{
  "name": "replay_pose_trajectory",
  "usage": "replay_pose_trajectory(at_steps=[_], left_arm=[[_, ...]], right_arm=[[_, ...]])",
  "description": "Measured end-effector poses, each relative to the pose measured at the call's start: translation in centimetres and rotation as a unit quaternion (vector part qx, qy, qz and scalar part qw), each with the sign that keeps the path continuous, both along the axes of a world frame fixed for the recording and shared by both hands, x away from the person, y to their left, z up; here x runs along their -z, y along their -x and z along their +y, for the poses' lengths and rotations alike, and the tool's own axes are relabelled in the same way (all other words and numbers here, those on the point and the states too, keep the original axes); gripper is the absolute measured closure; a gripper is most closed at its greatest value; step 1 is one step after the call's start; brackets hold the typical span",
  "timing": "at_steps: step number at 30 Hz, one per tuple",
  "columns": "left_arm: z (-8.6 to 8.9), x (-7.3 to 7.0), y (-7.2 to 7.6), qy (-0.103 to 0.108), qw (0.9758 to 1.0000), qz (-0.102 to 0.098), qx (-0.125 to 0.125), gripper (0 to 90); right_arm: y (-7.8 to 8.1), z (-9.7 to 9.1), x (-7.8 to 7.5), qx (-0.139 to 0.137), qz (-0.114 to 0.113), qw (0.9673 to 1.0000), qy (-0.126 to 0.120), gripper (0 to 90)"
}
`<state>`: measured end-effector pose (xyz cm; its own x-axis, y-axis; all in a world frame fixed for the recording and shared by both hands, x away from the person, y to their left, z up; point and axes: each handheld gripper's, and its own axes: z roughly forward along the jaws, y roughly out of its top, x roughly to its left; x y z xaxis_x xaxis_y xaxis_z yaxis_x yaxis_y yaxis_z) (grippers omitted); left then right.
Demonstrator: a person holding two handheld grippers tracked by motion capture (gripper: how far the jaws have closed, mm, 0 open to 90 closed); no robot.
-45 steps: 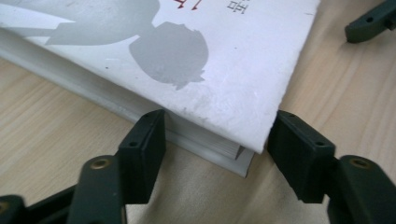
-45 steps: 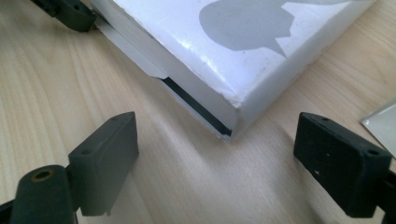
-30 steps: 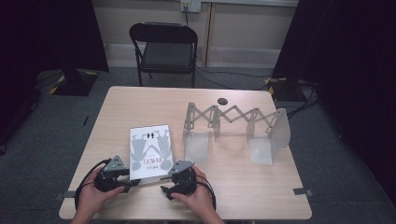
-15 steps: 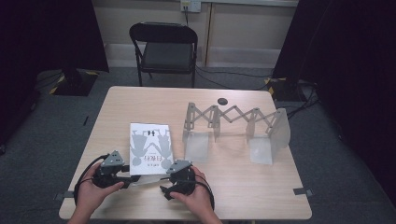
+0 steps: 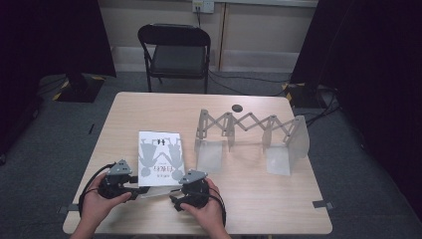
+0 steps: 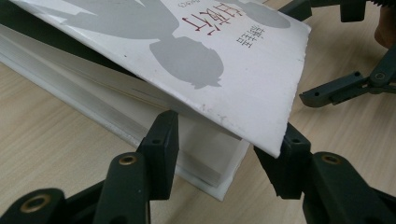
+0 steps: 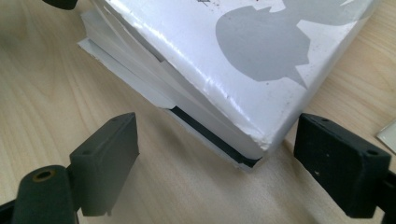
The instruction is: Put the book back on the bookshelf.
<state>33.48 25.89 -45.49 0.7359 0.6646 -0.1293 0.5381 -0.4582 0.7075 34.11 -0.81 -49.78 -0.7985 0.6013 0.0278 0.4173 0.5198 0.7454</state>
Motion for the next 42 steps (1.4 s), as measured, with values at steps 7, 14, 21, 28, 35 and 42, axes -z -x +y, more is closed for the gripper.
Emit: replay_pose_trajectory(at_steps=[7, 14, 21, 28, 35, 42], left_arm=[[0.2, 0.0, -0.1, 0.007, 1.0, 0.006, 0.002, 50.7], [0.1, -0.1, -0.2, 0.004, 0.9999, 0.01, 0.004, 50.7], [0.1, -0.3, -0.2, 0.005, 1.0, 0.007, 0.004, 50.7], [0.1, -0.6, -0.3, 0.01, 0.9999, 0.007, 0.006, 50.6], [0.1, -0.7, -0.4, 0.014, 0.9999, 0.008, 0.006, 50.4], [-0.1, -0.9, -0.5, 0.014, 0.9998, 0.011, 0.006, 50.3]], right_arm=[[0.2, 0.0, -0.3, -0.003, -0.01, 0.9999, 0.007, 14.3], [0.0, 0.3, -1.3, -0.006, -0.026, 0.9996, 0.006, 14.5], [0.1, 0.7, -1.6, -0.009, -0.044, 0.9989, 0.012, 13.7], [0.1, 1.3, -2.0, -0.006, -0.06, 0.9981, 0.013, 13.5], [0.0, 1.5, -2.2, -0.01, -0.061, 0.9979, 0.02, 13.2], [0.0, 1.6, -2.6, -0.027, -0.07, 0.997, 0.017, 13.3]])
